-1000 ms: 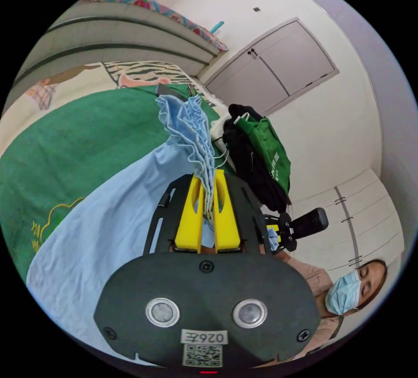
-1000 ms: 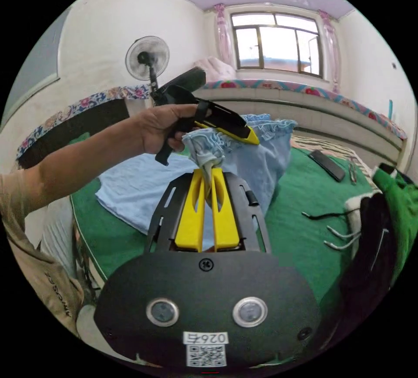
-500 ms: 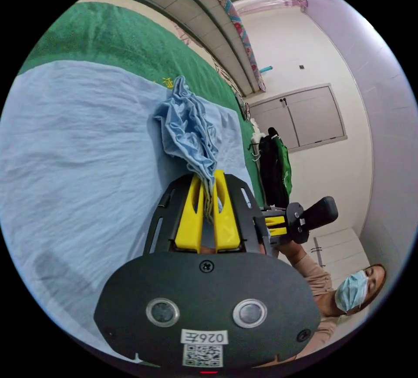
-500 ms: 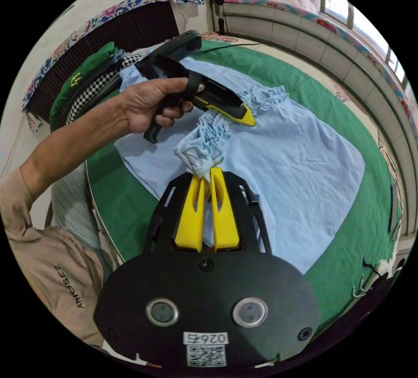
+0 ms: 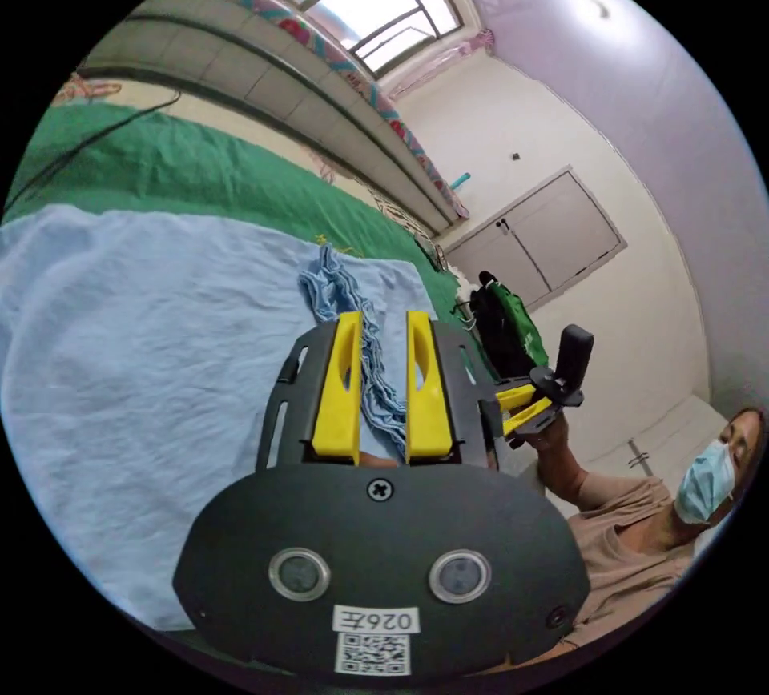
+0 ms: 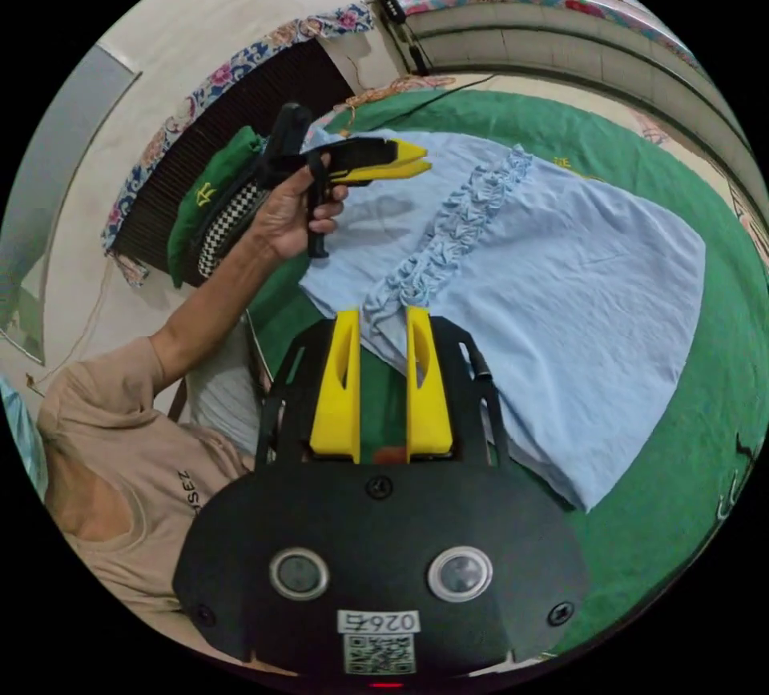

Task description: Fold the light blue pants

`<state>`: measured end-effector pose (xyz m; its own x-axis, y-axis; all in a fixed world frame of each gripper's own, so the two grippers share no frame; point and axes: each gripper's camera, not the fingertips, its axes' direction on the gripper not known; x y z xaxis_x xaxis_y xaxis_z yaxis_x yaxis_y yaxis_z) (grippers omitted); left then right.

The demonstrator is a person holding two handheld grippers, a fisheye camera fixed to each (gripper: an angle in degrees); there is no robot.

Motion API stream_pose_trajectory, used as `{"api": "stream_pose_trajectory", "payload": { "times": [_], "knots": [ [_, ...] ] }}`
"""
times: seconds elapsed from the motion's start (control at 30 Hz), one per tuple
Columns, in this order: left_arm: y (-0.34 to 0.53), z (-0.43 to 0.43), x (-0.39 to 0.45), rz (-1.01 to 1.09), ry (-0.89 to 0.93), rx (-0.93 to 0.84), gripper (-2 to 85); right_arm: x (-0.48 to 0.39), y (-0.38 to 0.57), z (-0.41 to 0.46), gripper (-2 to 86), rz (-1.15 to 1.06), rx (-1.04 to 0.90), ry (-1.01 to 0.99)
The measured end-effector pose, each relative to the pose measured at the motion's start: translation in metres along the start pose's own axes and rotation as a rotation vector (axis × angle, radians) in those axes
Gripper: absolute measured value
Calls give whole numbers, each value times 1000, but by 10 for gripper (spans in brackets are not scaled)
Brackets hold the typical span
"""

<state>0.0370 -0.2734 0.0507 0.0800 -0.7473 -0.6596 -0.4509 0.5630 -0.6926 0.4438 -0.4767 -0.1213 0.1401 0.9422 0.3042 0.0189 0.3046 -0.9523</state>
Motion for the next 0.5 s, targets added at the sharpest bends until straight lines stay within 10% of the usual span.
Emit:
{"api": "stream_pose_trajectory", "payload": {
  "times": [0.13,0.27,0.5],
  "knots": [
    [1,28,38,199,72,-32,16,33,3,5,26,104,-30,79],
    [-7,97,7,6,-82,-428,-7,69,9,24,-5,159,-194,74],
    [-23,77,96,237,-59,-187,-10,108,58,-93,28,342,183,297]
  ]
}}
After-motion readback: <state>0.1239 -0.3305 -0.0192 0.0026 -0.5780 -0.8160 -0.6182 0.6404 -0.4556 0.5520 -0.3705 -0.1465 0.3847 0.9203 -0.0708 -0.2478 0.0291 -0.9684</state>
